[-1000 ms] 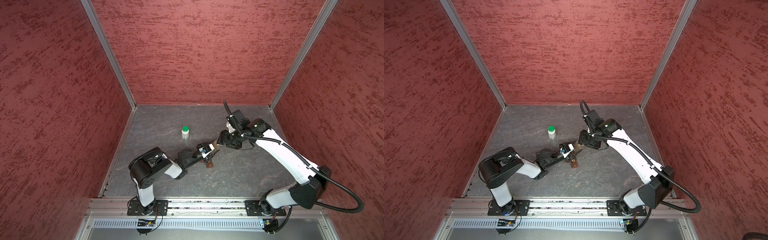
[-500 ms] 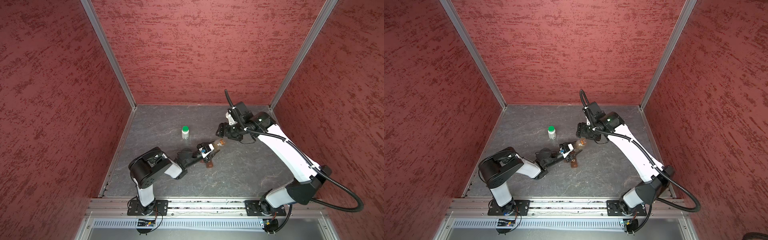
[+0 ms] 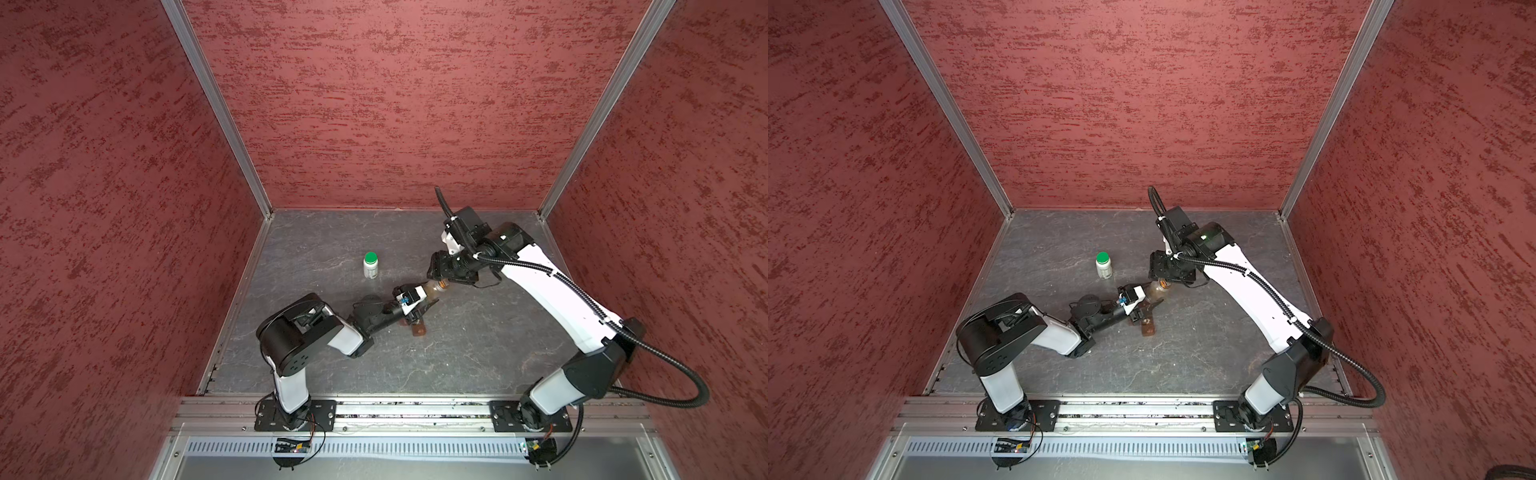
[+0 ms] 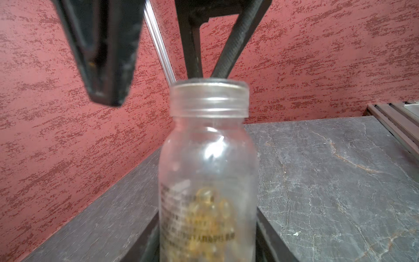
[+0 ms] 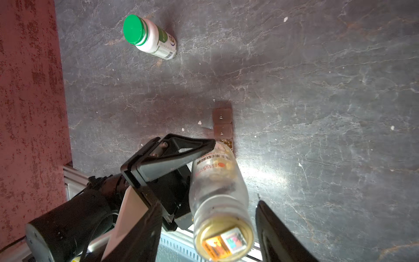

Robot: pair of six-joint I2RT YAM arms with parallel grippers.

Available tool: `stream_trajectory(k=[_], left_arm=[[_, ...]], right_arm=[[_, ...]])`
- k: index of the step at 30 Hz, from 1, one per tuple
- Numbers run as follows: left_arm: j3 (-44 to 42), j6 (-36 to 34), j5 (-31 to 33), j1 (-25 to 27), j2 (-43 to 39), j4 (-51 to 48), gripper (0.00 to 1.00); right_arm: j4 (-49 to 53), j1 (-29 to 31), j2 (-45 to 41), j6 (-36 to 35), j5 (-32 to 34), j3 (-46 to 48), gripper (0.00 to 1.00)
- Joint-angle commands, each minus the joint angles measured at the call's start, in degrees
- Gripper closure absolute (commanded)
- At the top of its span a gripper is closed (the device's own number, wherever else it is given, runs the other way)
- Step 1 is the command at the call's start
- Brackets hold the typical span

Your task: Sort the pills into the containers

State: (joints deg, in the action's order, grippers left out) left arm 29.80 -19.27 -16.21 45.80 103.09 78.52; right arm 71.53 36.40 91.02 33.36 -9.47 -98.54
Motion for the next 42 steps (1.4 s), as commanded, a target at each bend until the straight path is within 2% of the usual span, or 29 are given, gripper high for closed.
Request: stream_trajectory(k=[1, 11, 16, 21, 28, 42], left_arm=[[1.12, 1.24, -1.21, -0.70, 0.82, 2.34, 1.00], [1.69, 1.51, -1.99, -1.70, 0.99, 2.07, 1.00], [1.23, 1.71, -2.16, -1.84, 0.61, 2.31, 1.00], [0.53, 2.12, -2.08, -1.34, 0.07, 2.33, 1.00], [0.53, 2.55, -1.88, -0.32, 0.09, 2.34, 1.00], [1.45, 3.18, -2.69, -0.71, 0.81, 2.34, 1.00]], right_arm=[[1.89, 1.40, -1.35, -0.76, -0.90, -0.84, 0.35], [3.51, 5.15, -1.68, -0.49, -1.30, -0.51, 0.37], [6.48, 4.38, -2.13, 0.12, 5.66, -3.51, 0.29], [7.43, 1.69, -0.24, -1.07, 9.29, -8.37, 0.27], [6.53, 1.03, 4.49, -3.63, 6.59, -12.75, 0.27], [6.43, 2.27, 3.17, -4.39, 1.45, -8.79, 0.33]])
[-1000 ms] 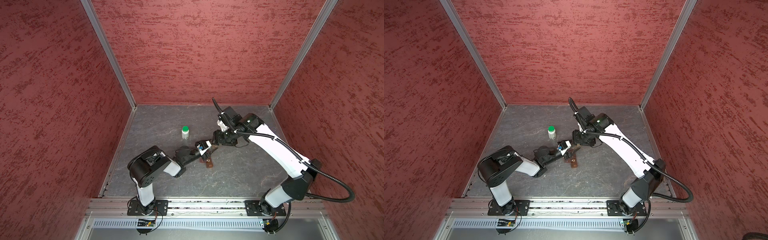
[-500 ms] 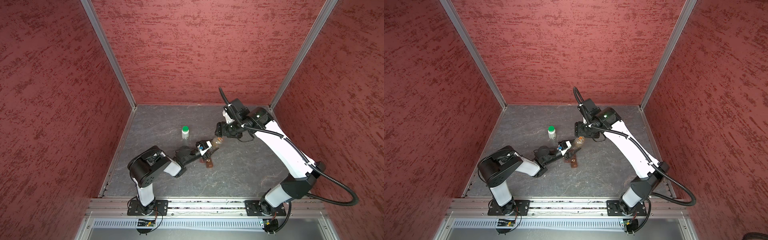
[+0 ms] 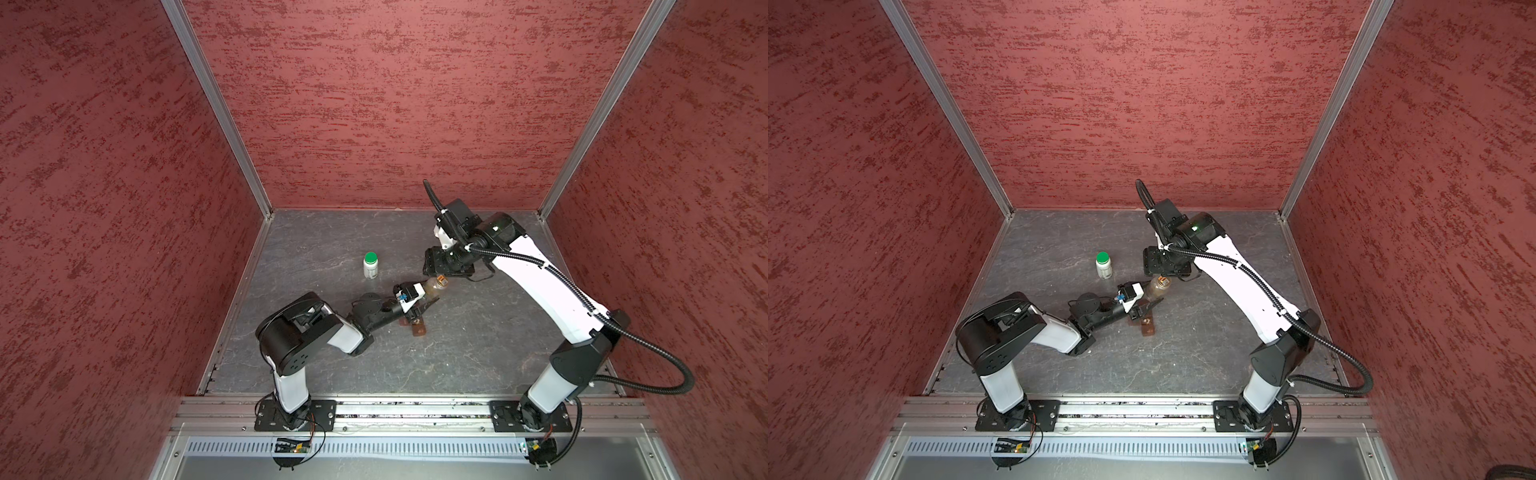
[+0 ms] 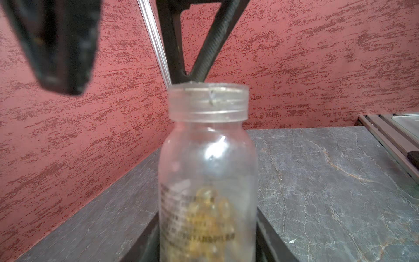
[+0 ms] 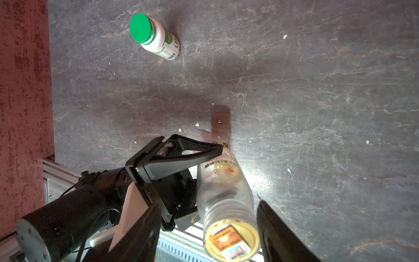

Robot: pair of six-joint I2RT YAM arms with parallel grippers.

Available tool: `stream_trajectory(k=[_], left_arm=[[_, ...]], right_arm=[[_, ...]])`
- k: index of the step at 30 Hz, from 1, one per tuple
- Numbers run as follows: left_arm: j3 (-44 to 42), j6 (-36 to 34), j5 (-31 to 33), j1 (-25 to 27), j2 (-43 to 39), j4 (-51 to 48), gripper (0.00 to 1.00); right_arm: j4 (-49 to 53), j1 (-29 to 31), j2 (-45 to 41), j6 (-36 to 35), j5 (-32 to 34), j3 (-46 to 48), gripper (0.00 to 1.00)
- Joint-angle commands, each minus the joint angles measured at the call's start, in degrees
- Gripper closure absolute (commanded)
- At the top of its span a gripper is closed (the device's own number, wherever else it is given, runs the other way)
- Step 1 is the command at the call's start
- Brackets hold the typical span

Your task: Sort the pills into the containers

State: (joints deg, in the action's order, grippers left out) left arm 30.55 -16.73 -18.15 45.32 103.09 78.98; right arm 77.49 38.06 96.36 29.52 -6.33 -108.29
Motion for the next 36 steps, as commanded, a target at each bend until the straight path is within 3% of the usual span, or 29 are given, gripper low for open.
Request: stream_trajectory(k=[1, 18, 27, 36], left_arm=[[0.75, 0.69, -0.83, -0.40, 0.84, 1.88, 1.00], [-0.01, 0.67, -1.27, -1.77, 0.53, 1.89, 1.00], [-0.99, 0.81, -1.29, -1.77, -0.26, 1.91, 1.00], [-0.98, 1.17, -1.18, -1.36, -0.40, 1.87, 1.00]], right_arm=[[0.47, 0.89, -2.39, -0.56, -1.91, 1.37, 0.34], [1.65, 4.83, -4.62, -1.04, -3.27, 4.09, 0.39], [4.25, 2.28, -2.89, -0.61, 6.43, -2.53, 0.28], [1.70, 0.74, 2.27, -3.47, 3.61, -6.35, 0.28]])
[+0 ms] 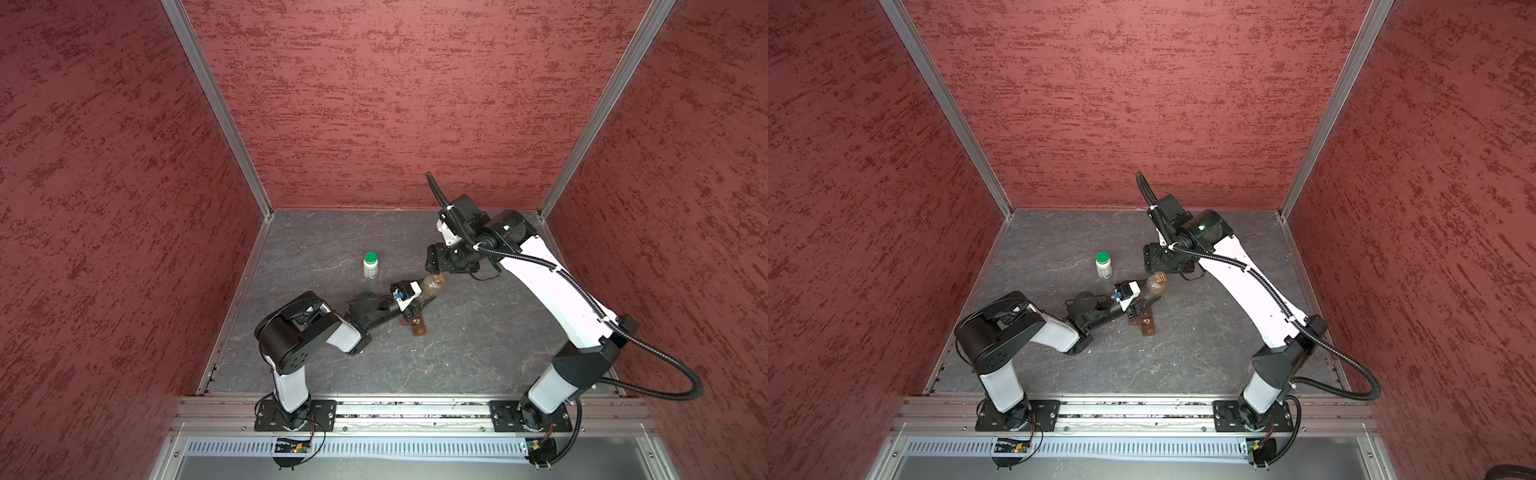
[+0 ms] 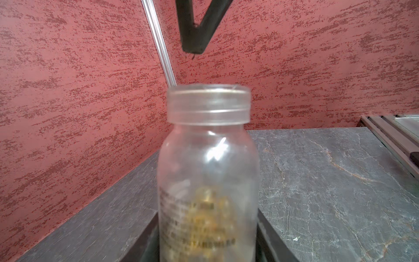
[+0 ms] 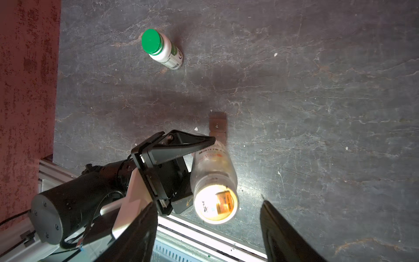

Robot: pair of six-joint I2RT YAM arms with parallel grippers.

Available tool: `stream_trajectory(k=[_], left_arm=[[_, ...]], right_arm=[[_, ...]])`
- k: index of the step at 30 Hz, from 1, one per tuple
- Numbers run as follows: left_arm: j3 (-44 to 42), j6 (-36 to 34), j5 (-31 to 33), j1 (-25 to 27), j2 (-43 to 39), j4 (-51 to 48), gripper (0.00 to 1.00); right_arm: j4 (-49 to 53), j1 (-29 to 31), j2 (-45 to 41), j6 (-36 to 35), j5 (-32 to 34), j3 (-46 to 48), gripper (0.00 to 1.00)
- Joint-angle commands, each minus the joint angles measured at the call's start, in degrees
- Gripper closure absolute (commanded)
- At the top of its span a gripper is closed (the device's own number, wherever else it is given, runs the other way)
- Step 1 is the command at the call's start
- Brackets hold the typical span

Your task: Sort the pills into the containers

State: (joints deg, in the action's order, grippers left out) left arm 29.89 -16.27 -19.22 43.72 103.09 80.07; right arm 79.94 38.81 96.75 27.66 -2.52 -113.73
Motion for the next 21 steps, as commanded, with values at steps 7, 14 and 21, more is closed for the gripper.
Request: stream_trajectory(k=[7, 14, 21], left_arm=[[0.08, 0.86, -0.67, 0.11, -0.17, 0.79, 1.00], [0.52, 1.06, -0.99, -0.34, 0.18, 0.79, 1.00], [0.46, 1.13, -1.10, -0.71, 0.18, 0.79, 1.00]], right_arm=[[-1.10, 0.21, 1.35, -2.01, -3.66, 0.76, 0.31], [-0.58, 1.09, -0.40, -2.13, -5.51, 3.39, 0.34], [-0.66, 2.27, -2.44, -2.09, -7.35, 5.55, 0.37]])
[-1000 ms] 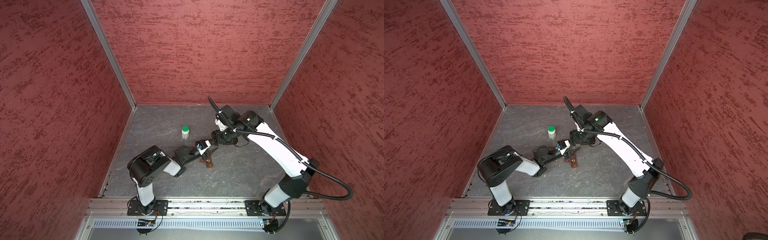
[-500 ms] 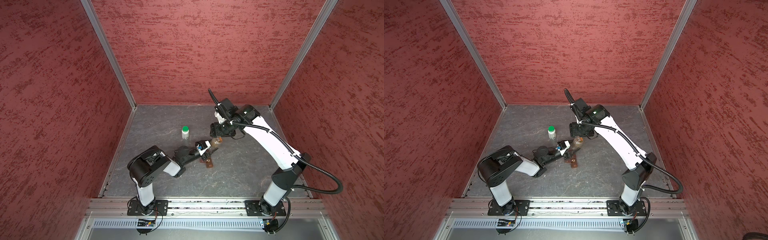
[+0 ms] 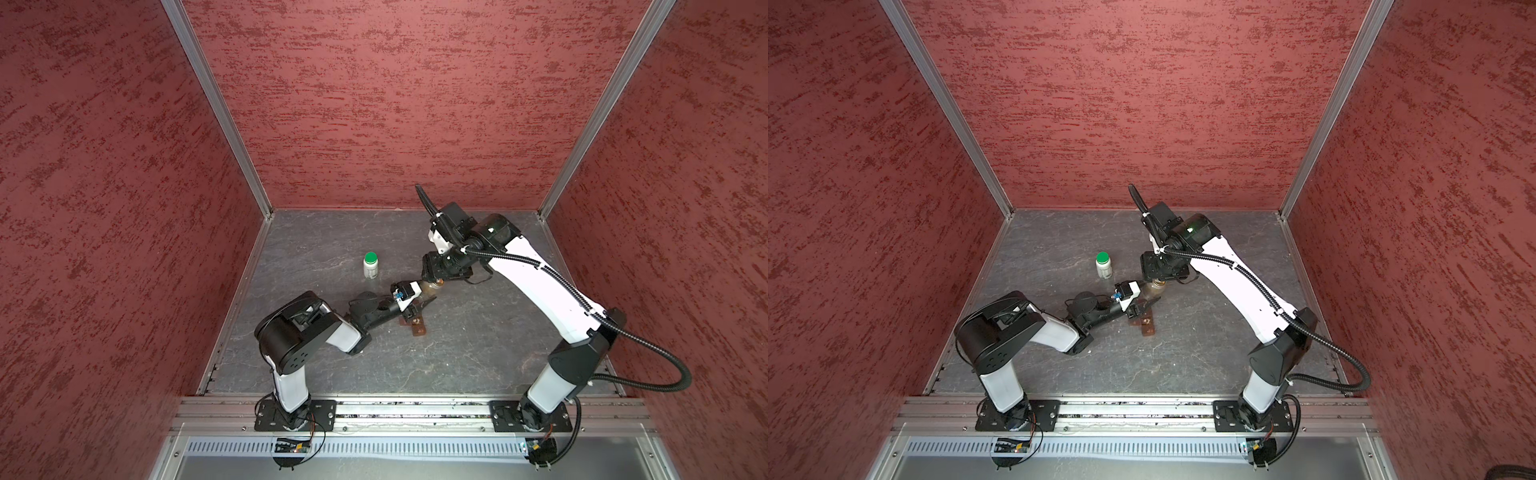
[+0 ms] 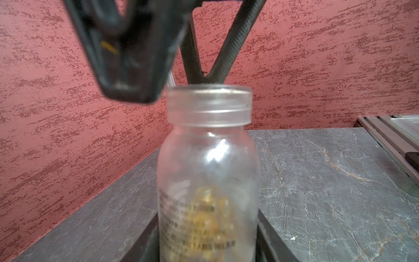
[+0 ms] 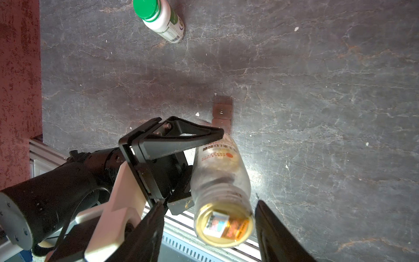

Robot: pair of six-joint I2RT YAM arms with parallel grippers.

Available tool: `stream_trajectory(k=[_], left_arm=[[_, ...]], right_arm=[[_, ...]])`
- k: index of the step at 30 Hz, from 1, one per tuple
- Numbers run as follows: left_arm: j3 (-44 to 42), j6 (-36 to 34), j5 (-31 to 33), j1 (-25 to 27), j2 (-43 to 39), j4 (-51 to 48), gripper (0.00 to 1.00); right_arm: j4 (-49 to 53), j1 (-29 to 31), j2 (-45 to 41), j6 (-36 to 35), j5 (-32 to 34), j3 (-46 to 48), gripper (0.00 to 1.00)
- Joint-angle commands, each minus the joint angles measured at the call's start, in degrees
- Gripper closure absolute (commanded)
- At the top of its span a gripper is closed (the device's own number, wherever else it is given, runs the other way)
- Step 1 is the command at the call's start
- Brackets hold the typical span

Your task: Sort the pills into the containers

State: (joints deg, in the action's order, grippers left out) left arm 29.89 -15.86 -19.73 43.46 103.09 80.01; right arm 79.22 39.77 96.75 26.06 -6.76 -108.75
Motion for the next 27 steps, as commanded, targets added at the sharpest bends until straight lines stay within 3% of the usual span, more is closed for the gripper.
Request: stream_trajectory(k=[1, 6, 16, 27], left_arm=[[0.56, 0.81, -0.66, -0.47, 0.13, 0.85, 1.00], [0.46, 1.04, -0.79, -0.65, 0.18, 0.81, 1.00], [-0.28, 1.53, -0.93, -0.52, -0.70, 0.84, 1.00], [-0.19, 1.79, -0.76, 0.13, -0.61, 0.85, 1.00]], right_arm=[[-0.15, 1.61, -2.77, -0.55, -3.42, 0.88, 0.37], [-0.67, 2.77, -4.63, -0.93, -5.42, 2.71, 0.38], [1.12, 0.53, -3.52, -0.17, 6.21, -2.87, 0.27], [-1.86, -1.15, 2.71, -2.90, 1.54, -6.53, 0.28]])
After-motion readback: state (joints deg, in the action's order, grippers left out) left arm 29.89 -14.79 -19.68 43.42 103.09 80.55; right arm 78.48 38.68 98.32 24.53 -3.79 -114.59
